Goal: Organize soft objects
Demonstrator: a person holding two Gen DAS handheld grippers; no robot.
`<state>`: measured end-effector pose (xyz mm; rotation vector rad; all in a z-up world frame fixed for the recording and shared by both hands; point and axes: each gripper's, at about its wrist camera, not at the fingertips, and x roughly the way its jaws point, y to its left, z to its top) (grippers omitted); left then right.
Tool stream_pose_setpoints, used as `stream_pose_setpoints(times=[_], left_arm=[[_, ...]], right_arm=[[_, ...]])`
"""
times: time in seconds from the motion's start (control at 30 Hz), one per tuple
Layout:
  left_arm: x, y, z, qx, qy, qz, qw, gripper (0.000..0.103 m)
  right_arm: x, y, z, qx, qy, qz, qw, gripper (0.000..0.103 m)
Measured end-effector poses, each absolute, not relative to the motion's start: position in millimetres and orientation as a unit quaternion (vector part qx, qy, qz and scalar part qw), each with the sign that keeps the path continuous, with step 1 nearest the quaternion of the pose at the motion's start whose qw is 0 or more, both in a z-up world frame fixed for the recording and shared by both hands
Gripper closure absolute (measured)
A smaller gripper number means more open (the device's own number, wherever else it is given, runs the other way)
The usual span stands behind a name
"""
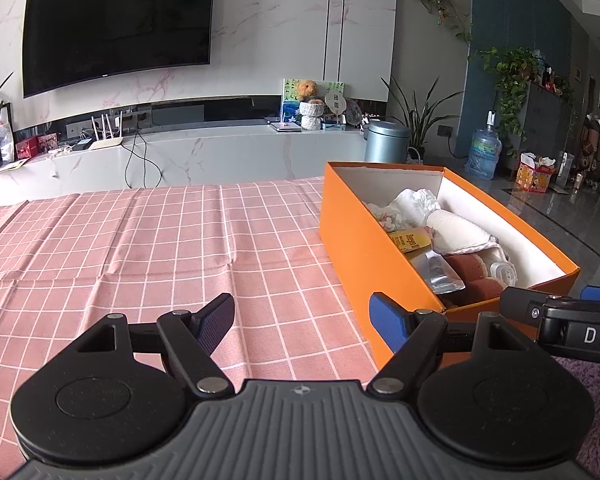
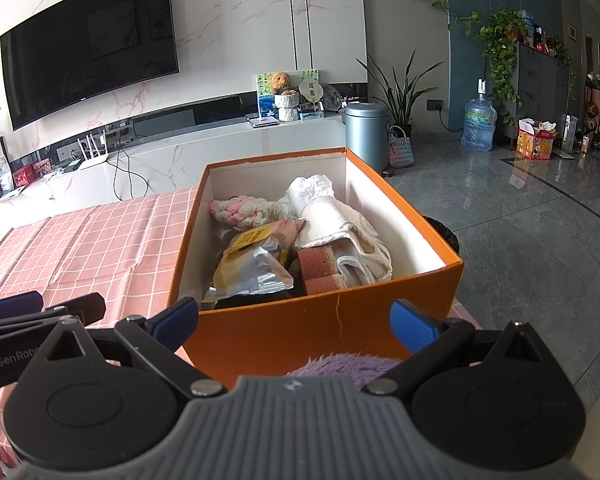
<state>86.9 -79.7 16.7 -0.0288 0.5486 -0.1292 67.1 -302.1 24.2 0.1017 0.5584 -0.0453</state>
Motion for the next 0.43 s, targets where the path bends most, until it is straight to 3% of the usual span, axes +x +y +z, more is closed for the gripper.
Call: stream_pose_setpoints(times=[0.43], left_arm=[[85.8, -79.8, 15.9, -0.015, 0.27, -0.067, 0.96, 0.013]], right_arm=[[67.1, -302.1, 24.2, 0.05, 0.275, -0.022, 0.96, 0.003]])
